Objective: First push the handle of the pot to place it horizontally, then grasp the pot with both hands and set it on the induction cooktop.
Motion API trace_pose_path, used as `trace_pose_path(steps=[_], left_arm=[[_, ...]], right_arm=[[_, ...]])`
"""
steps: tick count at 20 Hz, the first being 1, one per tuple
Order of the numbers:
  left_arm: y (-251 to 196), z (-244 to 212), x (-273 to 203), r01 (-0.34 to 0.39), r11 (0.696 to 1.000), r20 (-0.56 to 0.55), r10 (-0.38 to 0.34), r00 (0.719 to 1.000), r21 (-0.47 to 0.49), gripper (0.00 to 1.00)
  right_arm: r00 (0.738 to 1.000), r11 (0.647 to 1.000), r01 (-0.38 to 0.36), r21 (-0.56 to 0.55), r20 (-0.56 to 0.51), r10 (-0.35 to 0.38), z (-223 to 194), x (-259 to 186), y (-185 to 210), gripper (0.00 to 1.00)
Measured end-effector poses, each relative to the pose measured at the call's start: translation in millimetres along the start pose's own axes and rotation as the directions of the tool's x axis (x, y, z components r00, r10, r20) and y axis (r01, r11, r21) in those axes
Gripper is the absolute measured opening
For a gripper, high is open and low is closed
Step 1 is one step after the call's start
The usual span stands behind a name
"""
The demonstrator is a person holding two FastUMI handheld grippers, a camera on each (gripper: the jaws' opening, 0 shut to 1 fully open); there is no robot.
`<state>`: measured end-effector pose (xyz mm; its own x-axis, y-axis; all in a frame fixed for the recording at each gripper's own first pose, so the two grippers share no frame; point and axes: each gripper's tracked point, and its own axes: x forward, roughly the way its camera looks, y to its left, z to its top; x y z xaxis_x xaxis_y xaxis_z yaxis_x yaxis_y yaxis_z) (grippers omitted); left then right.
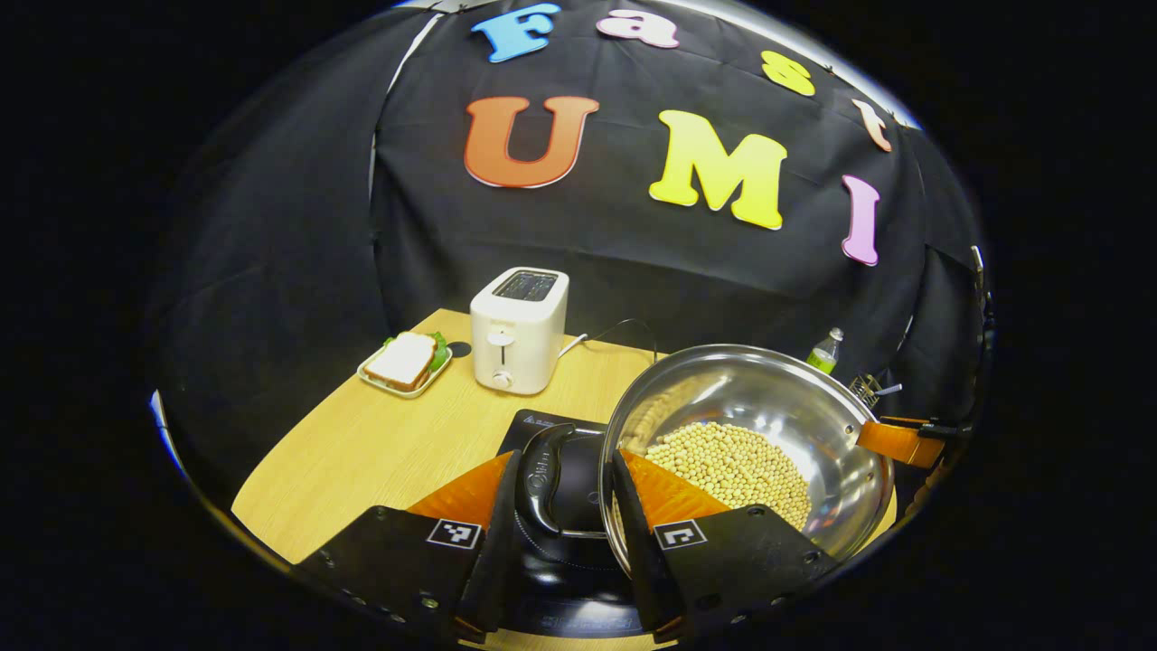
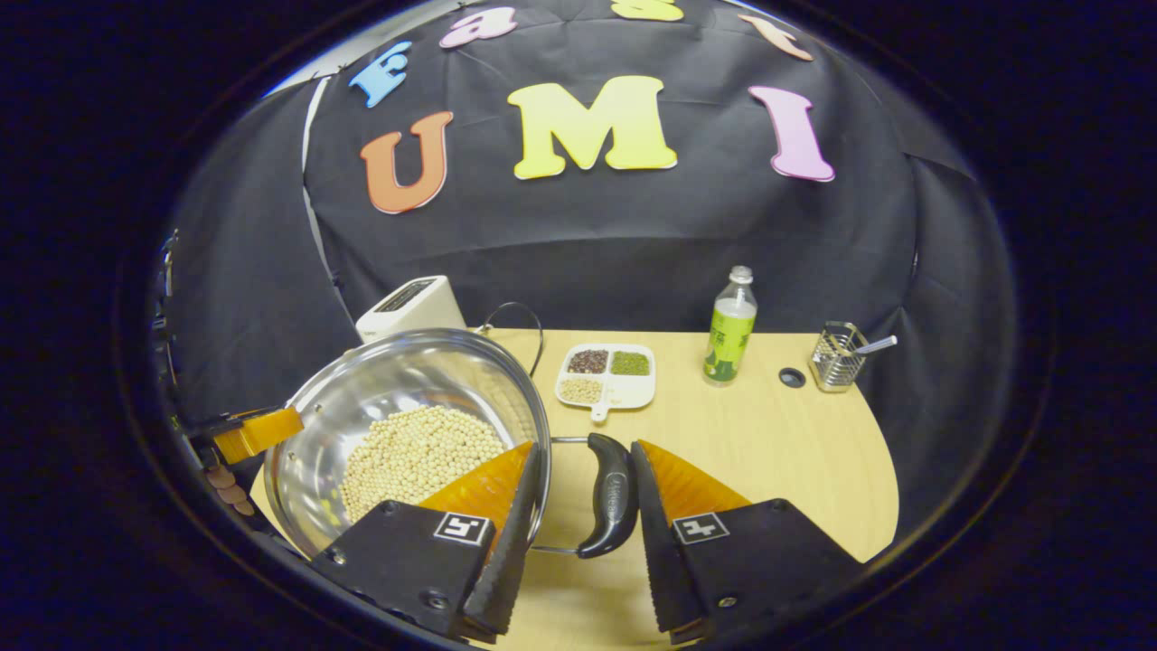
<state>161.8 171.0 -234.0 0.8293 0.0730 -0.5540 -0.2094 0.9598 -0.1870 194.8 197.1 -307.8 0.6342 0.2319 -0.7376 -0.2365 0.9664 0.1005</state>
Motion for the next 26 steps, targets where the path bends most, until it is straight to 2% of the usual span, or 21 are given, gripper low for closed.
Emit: trace_pose_path(steps=[5, 8, 13, 19, 22, 26], left_arm=[[24, -2, 3, -0.04, 0.998, -0.035, 0.039, 0.999, -0.045, 0.54], [49, -12, 23, -0.059, 0.997, -0.054, 0.056, 0.997, -0.057, 0.55], [64, -10, 37, -0.083, 0.994, -0.067, 0.079, 0.995, -0.063, 0.55], [64, -22, 83, -0.071, 0.994, -0.131, 0.06, 0.99, -0.08, 0.54], [58, -14, 86, -0.056, 0.995, -0.087, 0.048, 0.995, -0.083, 0.55], [57, -17, 86, -0.056, 0.996, -0.073, 0.051, 0.996, -0.069, 0.55]], right_arm=[[0.999, 0.999, -0.024, -0.031, -0.036, 0.023, -7, 31, 34, 0.6], [0.998, 0.999, -0.032, -0.034, -0.061, 0.03, -10, 50, 48, 0.6], [0.997, 0.999, -0.028, -0.04, -0.078, 0.025, -16, 71, 67, 0.6], [0.991, 1.0, -0.006, 0.023, -0.131, 0.009, -41, 87, 65, 0.58], [0.991, 0.998, -0.016, 0.06, -0.135, 0.024, -53, 91, 65, 0.58], [0.996, 1.0, -0.016, 0.011, -0.088, 0.017, -53, 93, 64, 0.6]])
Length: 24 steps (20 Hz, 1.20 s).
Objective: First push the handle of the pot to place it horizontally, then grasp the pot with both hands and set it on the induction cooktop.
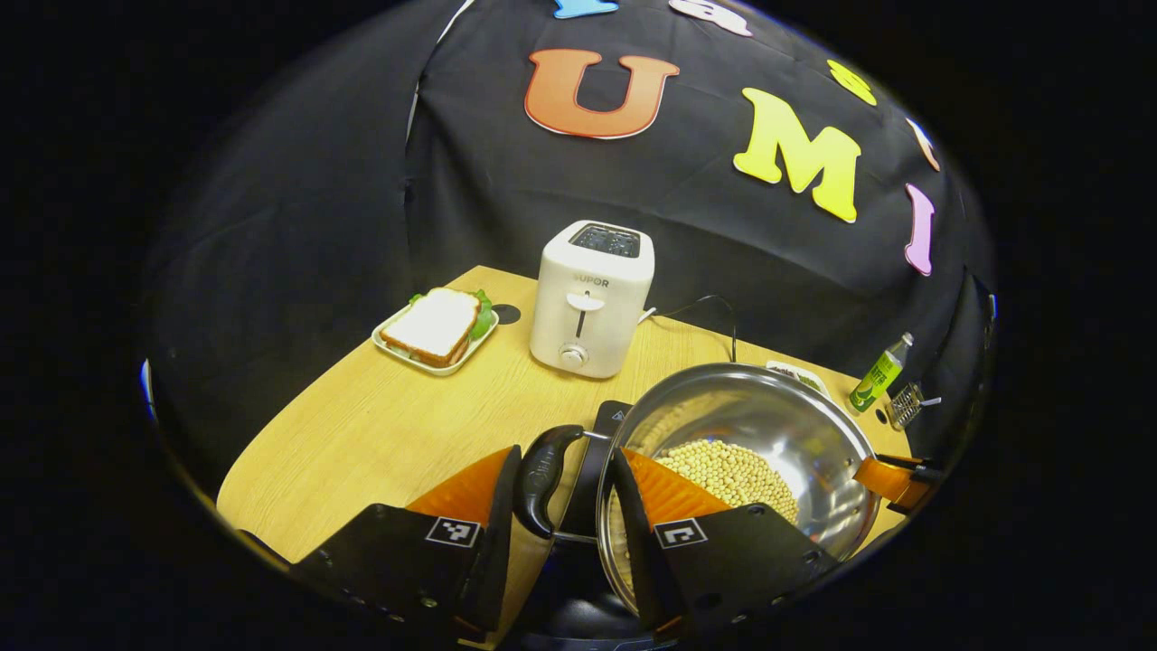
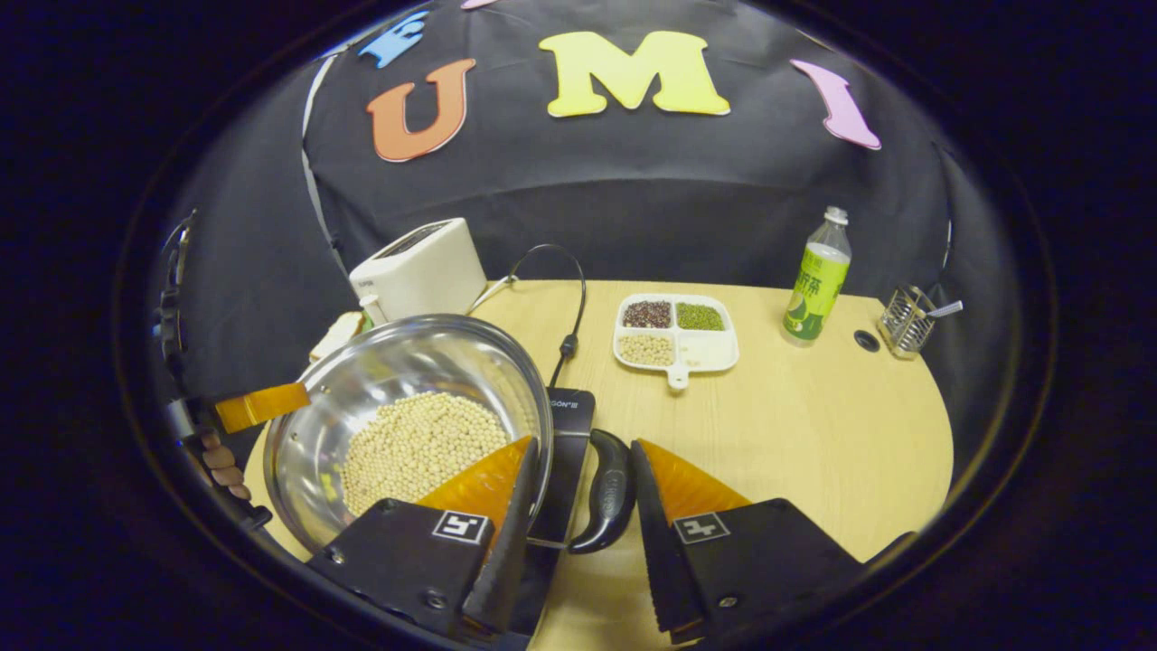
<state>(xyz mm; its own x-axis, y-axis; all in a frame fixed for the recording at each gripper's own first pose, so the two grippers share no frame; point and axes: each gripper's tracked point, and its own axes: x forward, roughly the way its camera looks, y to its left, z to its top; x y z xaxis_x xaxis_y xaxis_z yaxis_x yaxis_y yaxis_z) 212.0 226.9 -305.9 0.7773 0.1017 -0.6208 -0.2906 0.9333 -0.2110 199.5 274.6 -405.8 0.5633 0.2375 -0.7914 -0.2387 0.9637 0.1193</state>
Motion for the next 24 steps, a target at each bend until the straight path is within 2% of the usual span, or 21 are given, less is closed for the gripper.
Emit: trace_pose_path(steps=[1, 2, 3, 6, 9, 10, 11, 15, 16, 17, 18, 22, 24], left_arm=[[0, -1, -2, 0.002, 1.0, 0.006, -0.002, 1.0, -0.001, 0.55], [3, -1, -3, 0.001, 1.0, 0.013, -0.001, 1.0, -0.001, 0.46], [3, -1, -4, -0.004, 1.0, 0.017, 0.004, 1.0, -0.002, 0.56], [1, -2, -7, -0.024, 1.0, 0.039, 0.025, 0.999, -0.018, 0.6], [4, -3, -7, -0.008, 0.998, 0.043, 0.011, 0.999, -0.061, 0.64], [5, -1, -7, 0.001, 0.996, 0.047, 0.003, 0.999, -0.086, 0.75], [5, -3, -7, 0.01, 0.994, 0.048, -0.005, 0.999, -0.108, 0.64], [9, -4, -14, -0.001, 0.995, 0.073, 0.009, 0.997, -0.098, 0.66], [11, -2, -19, -0.018, 0.996, 0.085, 0.025, 0.996, -0.083, 0.55], [13, 1, -25, -0.031, 0.997, 0.099, 0.037, 0.994, -0.066, 0.7], [15, 1, -29, -0.048, 0.997, 0.108, 0.054, 0.993, -0.055, 0.76], [28, 8, -62, -0.121, 0.992, 0.144, 0.125, 0.982, -0.038, 0.92], [22, 12, -76, -0.106, 0.993, 0.17, 0.112, 0.979, -0.041, 0.94]], right_arm=[[1.0, 1.0, 0.002, -0.01, 0.017, -0.001, 0, 0, 0, 0.61], [0.999, 1.0, 0.001, -0.018, 0.038, 0.0, 0, 0, -1, 0.6], [0.998, 1.0, -0.003, -0.018, 0.063, 0.005, 1, 1, -1, 0.6], [0.993, 1.0, -0.03, 0.0, 0.118, 0.03, 1, 3, -1, 0.64], [0.988, 0.998, -0.058, 0.013, 0.144, 0.055, 3, 4, -1, 0.7], [0.986, 0.998, -0.063, 0.019, 0.155, 0.059, 2, 7, 0, 0.69], [0.985, 0.998, -0.062, 0.026, 0.164, 0.057, 0, 8, 0, 0.69], [0.985, 0.998, -0.059, 0.029, 0.165, 0.053, -2, 12, 4, 0.79], [0.983, 0.998, -0.056, 0.038, 0.176, 0.048, 0, 11, 4, 0.8], [0.981, 0.998, -0.049, 0.05, 0.189, 0.039, -1, 9, 3, 0.8], [0.98, 0.997, -0.048, 0.058, 0.197, 0.036, 0, 7, 3, 0.81], [0.96, 0.999, -0.029, 0.044, 0.278, 0.016, 12, -7, 1, 0.83], [0.955, 0.999, -0.027, 0.041, 0.296, 0.014, 9, -20, 1, 0.84]])
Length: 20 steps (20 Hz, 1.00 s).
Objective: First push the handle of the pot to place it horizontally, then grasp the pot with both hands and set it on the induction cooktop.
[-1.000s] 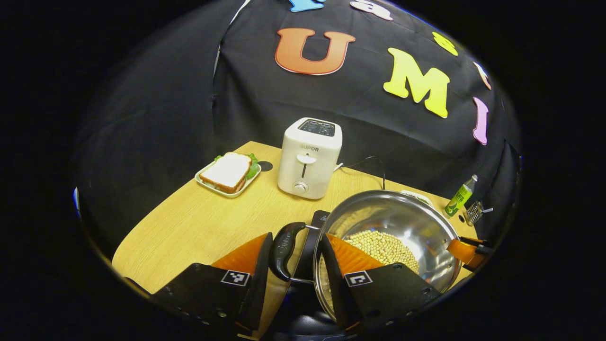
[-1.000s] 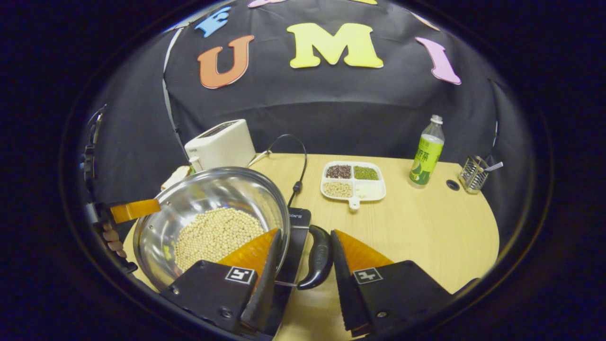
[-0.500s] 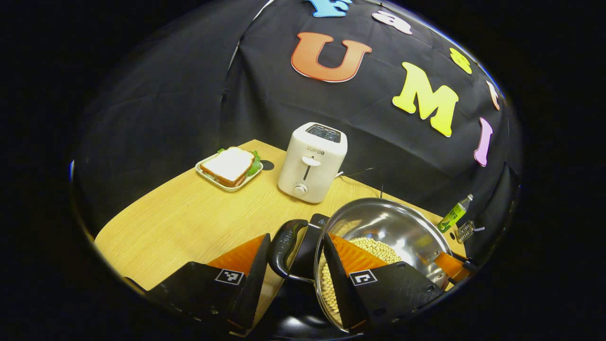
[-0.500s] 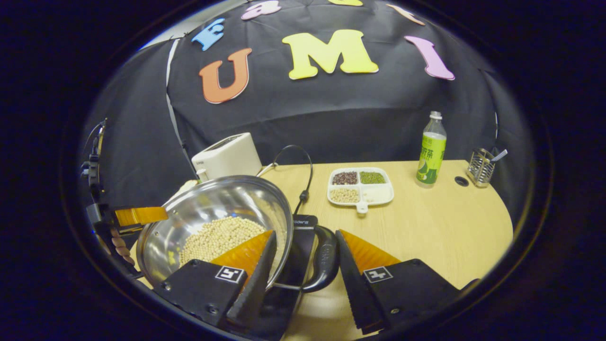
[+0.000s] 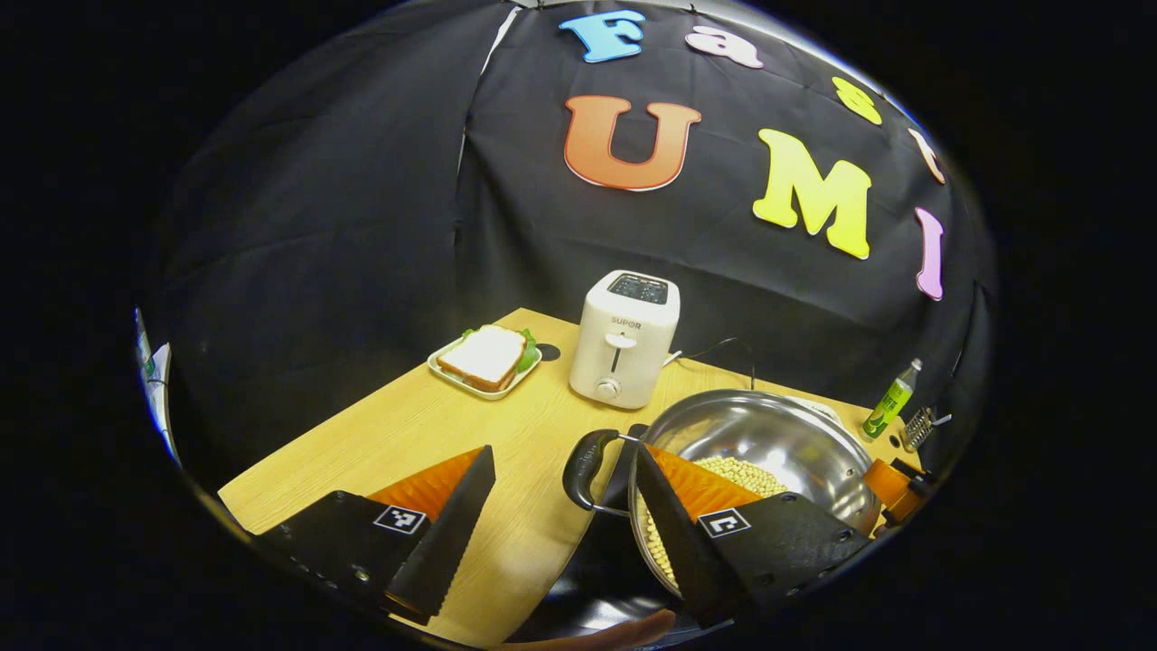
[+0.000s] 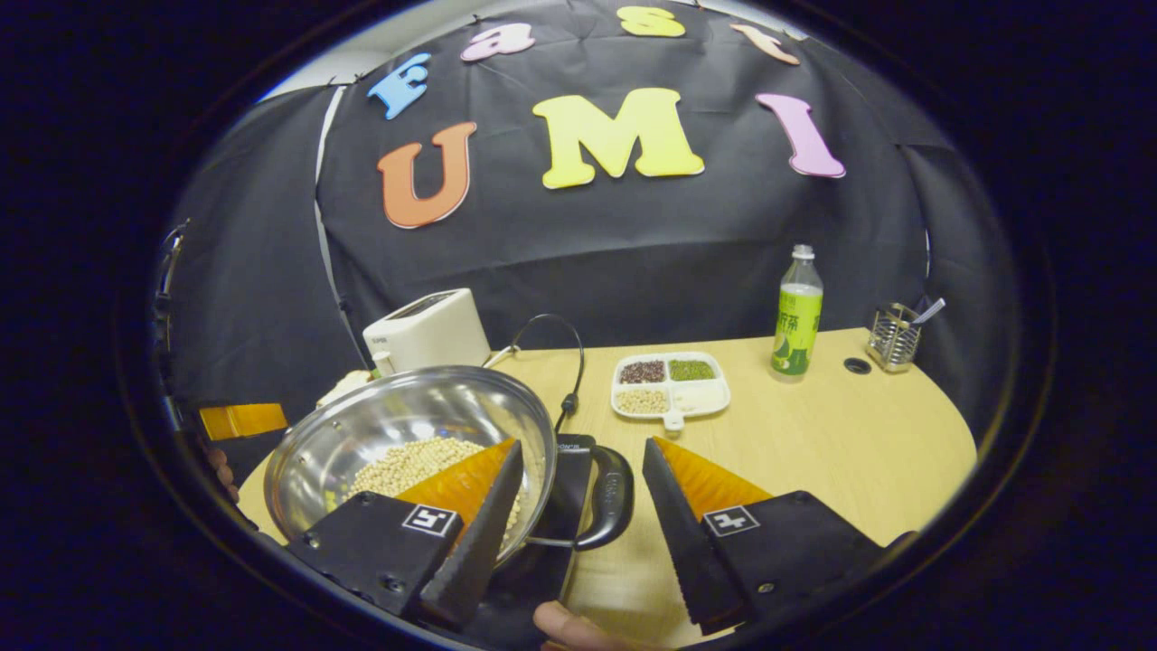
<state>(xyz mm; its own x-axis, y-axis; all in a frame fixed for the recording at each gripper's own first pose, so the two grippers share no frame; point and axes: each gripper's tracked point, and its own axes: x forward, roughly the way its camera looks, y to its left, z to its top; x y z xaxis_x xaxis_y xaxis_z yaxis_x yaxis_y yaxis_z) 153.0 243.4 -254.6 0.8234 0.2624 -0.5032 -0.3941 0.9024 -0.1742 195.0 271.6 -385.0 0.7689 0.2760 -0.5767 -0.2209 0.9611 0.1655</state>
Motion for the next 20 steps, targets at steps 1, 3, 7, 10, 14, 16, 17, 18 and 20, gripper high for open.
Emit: trace_pose_path(steps=[1, 3, 7, 10, 14, 16, 17, 18, 20], left_arm=[[-5, 3, -8, 0.012, 1.0, 0.015, -0.012, 1.0, 0.002, 0.94], [-10, 6, -21, 0.026, 1.0, 0.044, -0.026, 0.999, 0.002, 0.95], [-12, 15, -56, 0.022, 0.999, 0.115, -0.025, 0.993, 0.026, 0.95], [-21, 13, -89, 0.033, 0.999, 0.157, -0.035, 0.987, 0.017, 0.95], [-36, 11, -132, 0.06, 0.997, 0.204, -0.069, 0.977, 0.05, 0.95], [-47, 17, -154, 0.067, 0.995, 0.24, -0.082, 0.967, 0.069, 0.95], [-54, 21, -166, 0.073, 0.994, 0.259, -0.09, 0.962, 0.077, 0.95], [-59, 24, -176, 0.082, 0.993, 0.278, -0.101, 0.955, 0.081, 0.95], [-72, 32, -194, 0.1, 0.99, 0.308, -0.127, 0.943, 0.102, 0.95]], right_arm=[[1.0, 1.0, -0.002, -0.001, 0.005, 0.002, 0, -7, 0, 0.84], [1.0, 1.0, -0.004, -0.012, 0.026, 0.004, 2, -24, -2, 0.84], [0.995, 1.0, 0.012, -0.023, 0.102, -0.01, 12, -68, -14, 0.84], [0.987, 0.999, 0.032, -0.02, 0.161, -0.028, 17, -103, -30, 0.9], [0.978, 0.999, 0.049, -0.009, 0.204, -0.046, 24, -145, -51, 0.89], [0.969, 0.998, 0.059, -0.008, 0.241, -0.055, 34, -167, -63, 0.9], [0.963, 0.997, 0.075, -0.012, 0.26, -0.069, 39, -179, -71, 0.9], [0.956, 0.996, 0.092, -0.019, 0.281, -0.083, 44, -192, -78, 0.9], [0.938, 0.993, 0.119, -0.028, 0.331, -0.103, 56, -218, -88, 0.89]])
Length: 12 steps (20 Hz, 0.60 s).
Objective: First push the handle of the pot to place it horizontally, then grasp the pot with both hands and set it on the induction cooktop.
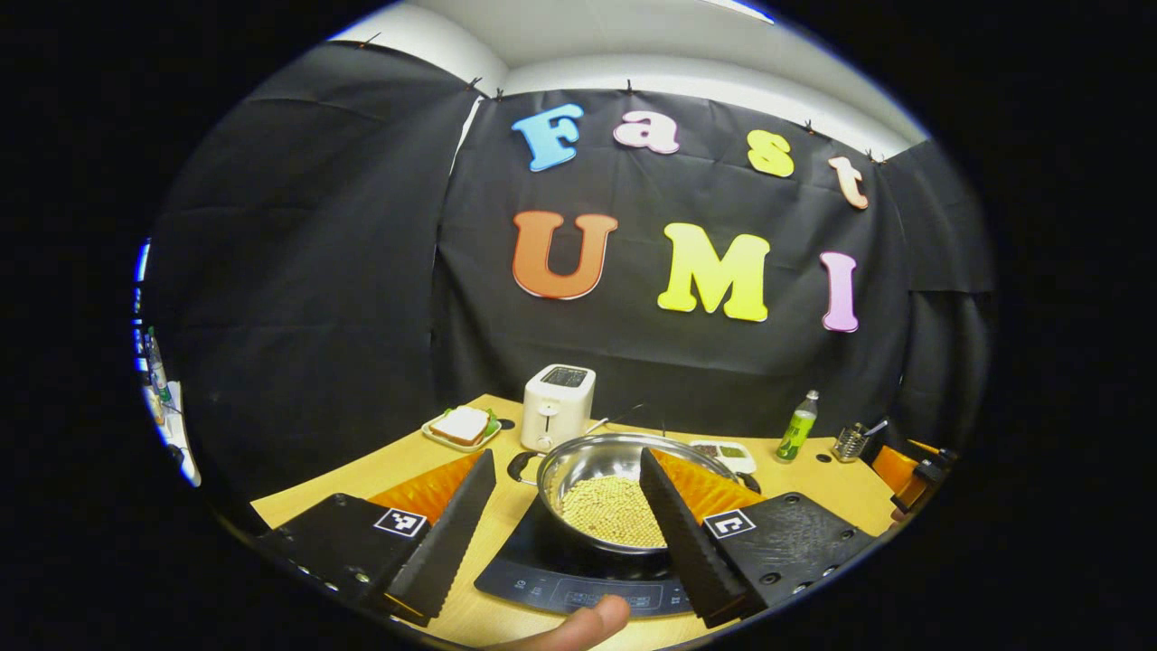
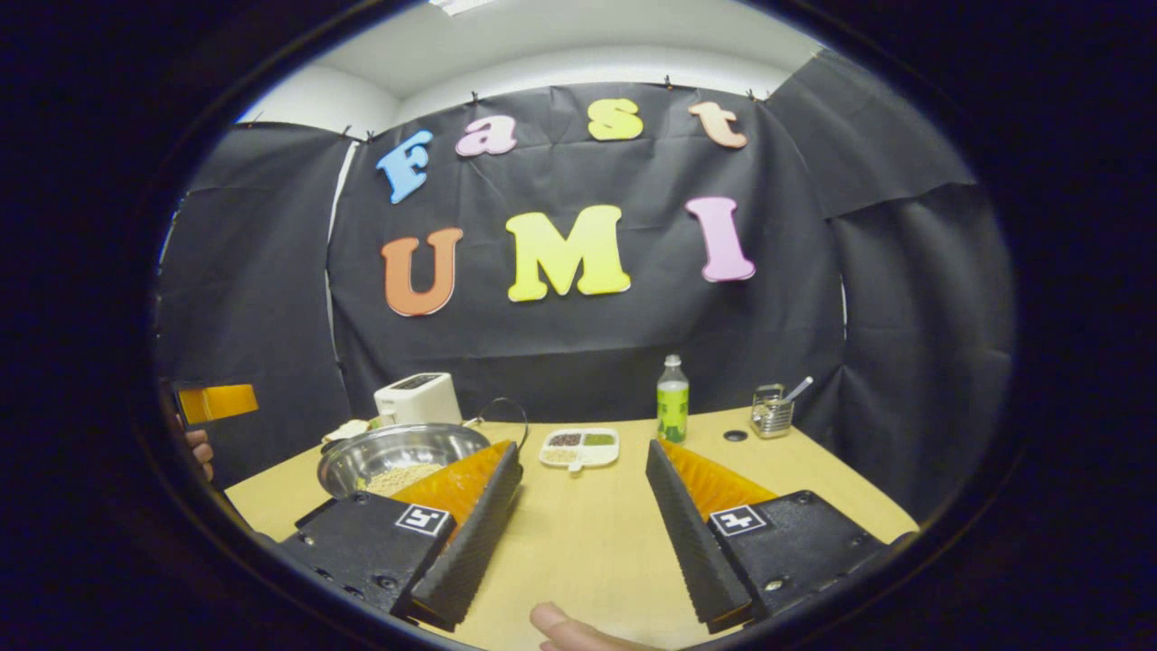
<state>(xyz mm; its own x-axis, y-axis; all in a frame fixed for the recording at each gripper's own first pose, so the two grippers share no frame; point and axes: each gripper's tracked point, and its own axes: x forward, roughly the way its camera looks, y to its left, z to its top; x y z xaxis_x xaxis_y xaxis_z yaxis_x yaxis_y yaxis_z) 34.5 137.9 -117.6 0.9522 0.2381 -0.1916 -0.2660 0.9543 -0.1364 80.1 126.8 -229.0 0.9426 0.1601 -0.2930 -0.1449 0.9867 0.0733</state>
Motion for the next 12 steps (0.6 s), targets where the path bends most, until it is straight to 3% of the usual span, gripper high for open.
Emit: trace_pose_path(steps=[4, 9, 12], left_arm=[[-29, 21, -28, 0.03, 0.998, 0.051, -0.033, 0.998, 0.05, 0.95], [-62, 53, -51, 0.04, 0.987, 0.145, -0.063, 0.987, 0.156, 0.95], [-91, 47, -68, 0.094, 0.988, 0.108, -0.108, 0.988, 0.12, 0.95]], right_arm=[[0.997, 0.999, 0.051, 0.005, 0.049, -0.051, 20, -37, -35, 0.98], [0.989, 0.993, 0.109, 0.032, 0.093, -0.112, 57, -73, -84, 0.98], [0.983, 0.99, 0.142, 0.023, 0.115, -0.144, 77, -97, -107, 0.98]])
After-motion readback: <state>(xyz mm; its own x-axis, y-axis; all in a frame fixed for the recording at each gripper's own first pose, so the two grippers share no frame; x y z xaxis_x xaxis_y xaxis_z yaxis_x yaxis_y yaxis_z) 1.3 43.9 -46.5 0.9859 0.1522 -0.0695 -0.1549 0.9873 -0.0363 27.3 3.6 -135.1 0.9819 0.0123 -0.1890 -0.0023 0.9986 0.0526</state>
